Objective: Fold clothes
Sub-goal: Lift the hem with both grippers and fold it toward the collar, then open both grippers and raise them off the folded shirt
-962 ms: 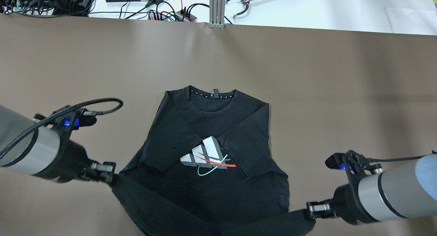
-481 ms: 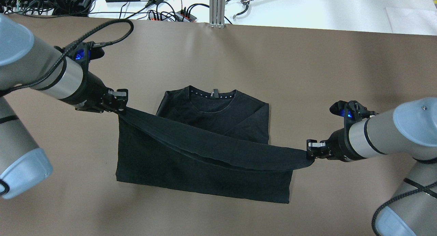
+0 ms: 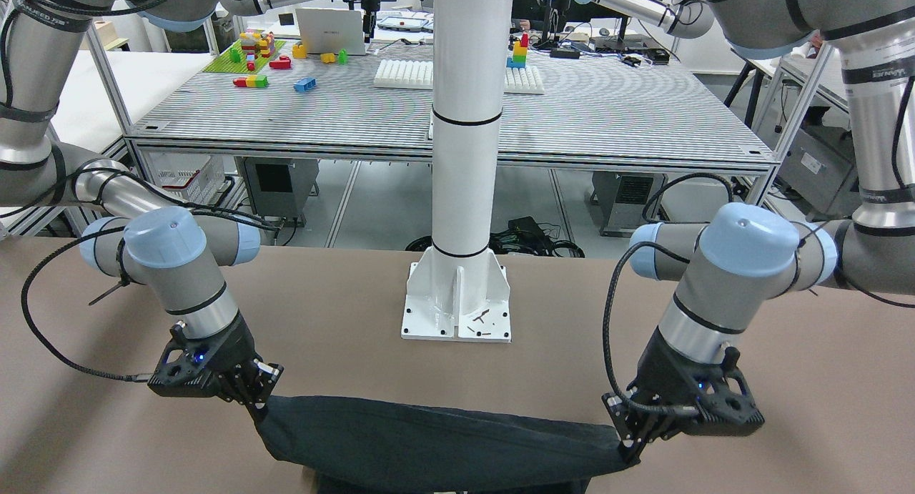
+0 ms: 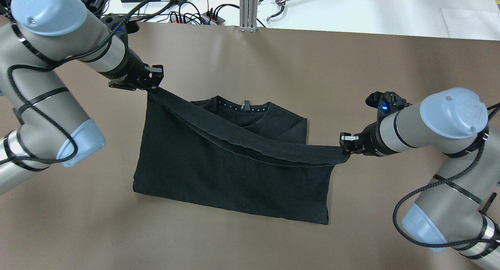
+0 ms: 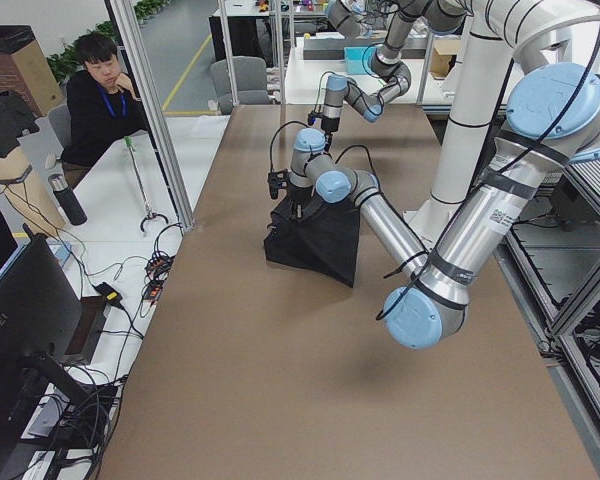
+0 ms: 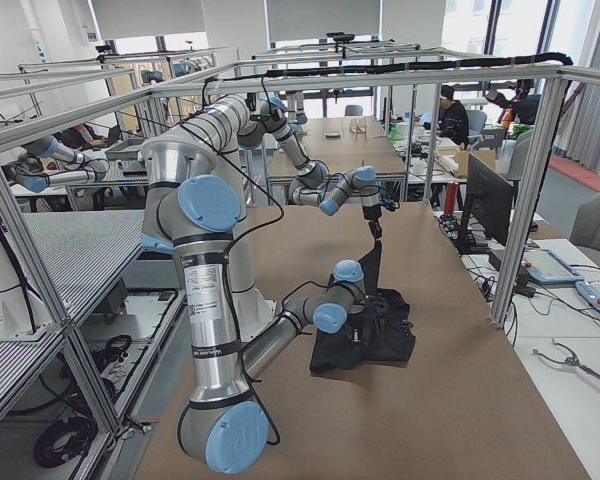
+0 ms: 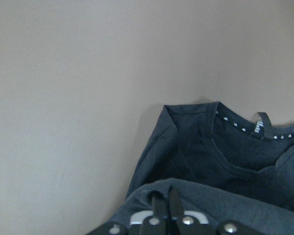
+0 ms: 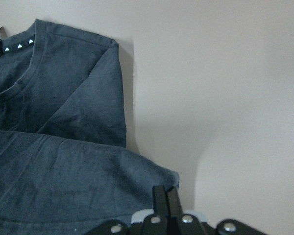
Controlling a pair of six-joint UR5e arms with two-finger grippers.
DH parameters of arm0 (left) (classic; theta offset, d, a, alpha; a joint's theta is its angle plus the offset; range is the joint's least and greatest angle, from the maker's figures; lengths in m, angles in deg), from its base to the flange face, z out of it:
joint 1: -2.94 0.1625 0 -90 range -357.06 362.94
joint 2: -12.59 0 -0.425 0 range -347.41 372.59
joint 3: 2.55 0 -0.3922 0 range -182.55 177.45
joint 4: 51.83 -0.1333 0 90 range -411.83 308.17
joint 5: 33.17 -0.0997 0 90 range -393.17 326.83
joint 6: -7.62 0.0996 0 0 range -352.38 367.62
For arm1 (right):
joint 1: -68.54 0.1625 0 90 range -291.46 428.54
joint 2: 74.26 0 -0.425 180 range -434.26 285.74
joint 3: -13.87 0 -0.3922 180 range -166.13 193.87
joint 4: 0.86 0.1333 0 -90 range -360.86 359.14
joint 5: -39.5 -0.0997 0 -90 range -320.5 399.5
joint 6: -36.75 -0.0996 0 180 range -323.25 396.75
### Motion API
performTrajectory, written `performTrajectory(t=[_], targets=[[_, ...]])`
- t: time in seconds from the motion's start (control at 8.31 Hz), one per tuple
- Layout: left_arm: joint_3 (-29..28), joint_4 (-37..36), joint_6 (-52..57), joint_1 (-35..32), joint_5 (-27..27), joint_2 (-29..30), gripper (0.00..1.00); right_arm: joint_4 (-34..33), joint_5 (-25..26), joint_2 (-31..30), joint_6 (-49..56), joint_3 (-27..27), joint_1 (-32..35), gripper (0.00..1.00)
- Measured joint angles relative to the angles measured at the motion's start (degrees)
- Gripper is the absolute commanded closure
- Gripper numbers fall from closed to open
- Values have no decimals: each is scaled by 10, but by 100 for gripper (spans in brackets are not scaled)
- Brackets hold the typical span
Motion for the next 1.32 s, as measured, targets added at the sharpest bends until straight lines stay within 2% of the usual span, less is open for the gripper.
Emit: performTrajectory(t=[0.12, 0.24, 0.36, 0.48, 0.6, 0.72, 0.96, 1.32], targets=[[-58, 35, 9, -2, -11, 16, 100, 1, 3, 15, 1, 23, 6, 100], [-124, 80, 18, -3, -23, 32, 98, 3, 10, 37, 2, 56, 10, 95], [-185, 126, 22, -2, -30, 44, 66, 5, 17, 58, 3, 93, 11, 27], [-232, 167, 24, 0, -38, 50, 19, 9, 21, 72, 13, 128, 10, 9], [-264, 203, 29, 3, -51, 50, 6, 18, 27, 80, 33, 157, 10, 6], [-280, 227, 49, 3, -60, 48, 6, 34, 34, 84, 50, 174, 11, 6], [-275, 246, 97, -2, -54, 34, 6, 52, 35, 92, 73, 184, 25, 6], [-215, 250, 116, -14, -1, -10, 6, 57, 2, 95, 104, 175, 40, 6]])
